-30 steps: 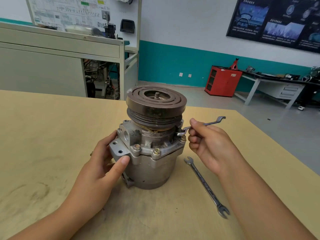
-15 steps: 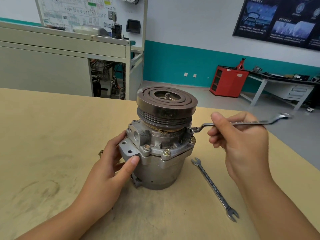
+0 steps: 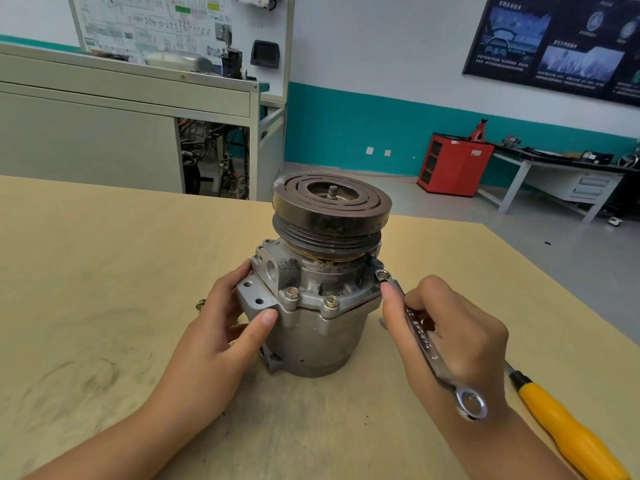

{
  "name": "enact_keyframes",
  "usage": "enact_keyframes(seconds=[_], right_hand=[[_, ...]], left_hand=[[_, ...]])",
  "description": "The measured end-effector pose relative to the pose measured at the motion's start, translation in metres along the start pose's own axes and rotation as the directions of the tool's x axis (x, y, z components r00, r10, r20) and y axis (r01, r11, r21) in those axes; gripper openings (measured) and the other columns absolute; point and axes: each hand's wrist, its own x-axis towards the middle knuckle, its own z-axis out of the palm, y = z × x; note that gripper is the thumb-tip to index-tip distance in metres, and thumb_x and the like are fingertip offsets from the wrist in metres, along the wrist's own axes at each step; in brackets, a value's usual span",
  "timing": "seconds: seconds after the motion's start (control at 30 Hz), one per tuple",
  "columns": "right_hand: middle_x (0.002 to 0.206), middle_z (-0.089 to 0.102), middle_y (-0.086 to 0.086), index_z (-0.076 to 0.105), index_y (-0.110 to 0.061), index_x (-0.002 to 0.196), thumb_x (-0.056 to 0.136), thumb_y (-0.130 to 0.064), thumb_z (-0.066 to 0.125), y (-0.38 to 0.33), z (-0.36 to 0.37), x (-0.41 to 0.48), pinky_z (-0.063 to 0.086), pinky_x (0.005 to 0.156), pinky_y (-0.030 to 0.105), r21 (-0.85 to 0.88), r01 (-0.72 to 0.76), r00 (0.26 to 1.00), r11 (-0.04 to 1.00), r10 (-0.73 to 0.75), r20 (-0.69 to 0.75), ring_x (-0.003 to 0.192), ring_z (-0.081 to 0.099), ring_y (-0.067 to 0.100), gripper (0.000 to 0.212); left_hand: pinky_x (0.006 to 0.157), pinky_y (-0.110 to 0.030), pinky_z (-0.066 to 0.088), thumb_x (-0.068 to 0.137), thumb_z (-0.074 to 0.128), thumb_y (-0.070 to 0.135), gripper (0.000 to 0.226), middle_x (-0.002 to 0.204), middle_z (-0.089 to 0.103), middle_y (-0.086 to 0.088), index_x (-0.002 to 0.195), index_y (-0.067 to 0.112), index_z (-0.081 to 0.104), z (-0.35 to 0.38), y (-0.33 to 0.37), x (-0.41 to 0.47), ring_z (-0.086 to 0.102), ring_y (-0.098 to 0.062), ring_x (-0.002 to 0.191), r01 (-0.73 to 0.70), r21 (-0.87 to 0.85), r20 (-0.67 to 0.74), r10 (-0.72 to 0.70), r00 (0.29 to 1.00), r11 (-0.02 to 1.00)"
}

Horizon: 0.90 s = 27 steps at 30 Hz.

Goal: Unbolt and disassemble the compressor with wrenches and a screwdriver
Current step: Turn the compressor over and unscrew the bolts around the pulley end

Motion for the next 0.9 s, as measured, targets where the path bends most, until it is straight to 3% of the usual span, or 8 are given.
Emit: enact_keyframes(seconds=[0.1,0.17,0.23,0.3,0.43,0.53,0.77,0.9], right_hand=[[0.048,0.048,0.010,0.047,-0.001,0.059,0.086,-0.010,0.064,-0.002,-0.001,0.001,0.035,0.042,0.033,0.043,-0.064,0.997,0.997,0.063,0.035,0.041,0.044,0.027,0.033],[0.050,0.051,0.009,0.048,-0.006,0.063,0.088,-0.014,0.067,-0.001,-0.003,0.006,0.040,0.044,0.028,0.238,-0.289,0.957,0.927,0.280,0.071,0.044,0.049,0.024,0.032],[0.057,0.061,0.011,0.052,-0.009,0.065,0.084,-0.011,0.070,0.005,-0.006,0.011,0.045,0.045,0.022,0.435,-0.515,0.849,0.739,0.511,0.136,0.048,0.057,0.018,0.027],[0.060,0.066,0.010,0.055,-0.008,0.066,0.080,-0.005,0.070,0.012,-0.008,0.017,0.046,0.046,0.018,0.550,-0.632,0.746,0.546,0.620,0.242,0.049,0.060,0.014,0.020],[0.056,0.061,0.007,0.057,-0.007,0.066,0.065,-0.012,0.069,0.032,-0.013,0.027,0.045,0.043,0.018,0.610,-0.783,0.529,0.120,0.643,0.554,0.046,0.054,0.011,0.012],[0.054,0.056,0.004,0.061,-0.009,0.063,0.061,-0.014,0.068,0.045,-0.010,0.037,0.040,0.038,0.015,0.538,-0.841,0.391,-0.050,0.631,0.670,0.043,0.050,0.008,0.009],[0.051,0.046,-0.003,0.057,-0.010,0.066,0.085,-0.012,0.062,0.055,0.021,0.053,0.029,0.037,0.015,0.450,-0.893,0.337,-0.009,0.648,0.683,0.041,0.038,0.005,0.020],[0.044,0.038,-0.005,0.052,-0.012,0.064,0.091,-0.008,0.056,0.051,0.035,0.064,0.027,0.039,0.018,0.449,-0.889,0.398,0.091,0.639,0.658,0.040,0.032,0.007,0.028]], left_hand=[[0.072,-0.004,0.043,0.068,0.054,0.057,0.058,0.121,0.057,0.033,0.123,0.055,0.038,-0.001,-0.001,0.000,0.056,0.007,0.110,0.000,0.009,-0.001,0.000,1.000,1.000],[0.073,-0.004,0.043,0.068,0.054,0.056,0.058,0.121,0.057,0.033,0.124,0.054,0.039,-0.001,-0.001,0.000,0.056,0.007,0.111,-0.002,0.005,0.000,0.002,1.000,1.000],[0.075,-0.004,0.043,0.069,0.054,0.056,0.058,0.121,0.057,0.033,0.124,0.053,0.039,-0.001,-0.001,0.000,0.056,0.006,0.113,-0.002,-0.003,0.005,0.002,1.000,1.000],[0.076,-0.004,0.043,0.068,0.054,0.055,0.057,0.121,0.056,0.034,0.124,0.051,0.039,-0.001,-0.001,0.000,0.055,0.007,0.113,-0.004,-0.010,0.007,0.004,1.000,1.000],[0.073,-0.003,0.042,0.068,0.054,0.056,0.057,0.120,0.056,0.035,0.123,0.051,0.040,0.000,0.001,0.000,0.056,0.008,0.111,0.000,-0.004,-0.002,0.000,1.000,1.000],[0.070,-0.002,0.042,0.066,0.053,0.057,0.057,0.119,0.057,0.033,0.122,0.052,0.040,0.000,0.002,0.000,0.057,0.010,0.106,0.006,0.005,-0.012,-0.006,1.000,1.000],[0.071,-0.002,0.042,0.067,0.054,0.052,0.056,0.116,0.058,0.035,0.122,0.049,0.040,0.001,0.004,0.000,0.057,0.010,0.107,0.002,-0.002,-0.007,-0.002,1.000,1.000],[0.072,-0.002,0.042,0.070,0.054,0.048,0.054,0.117,0.059,0.034,0.122,0.051,0.038,0.001,0.005,-0.001,0.056,0.010,0.108,0.005,-0.002,-0.007,-0.005,1.000,1.000]])
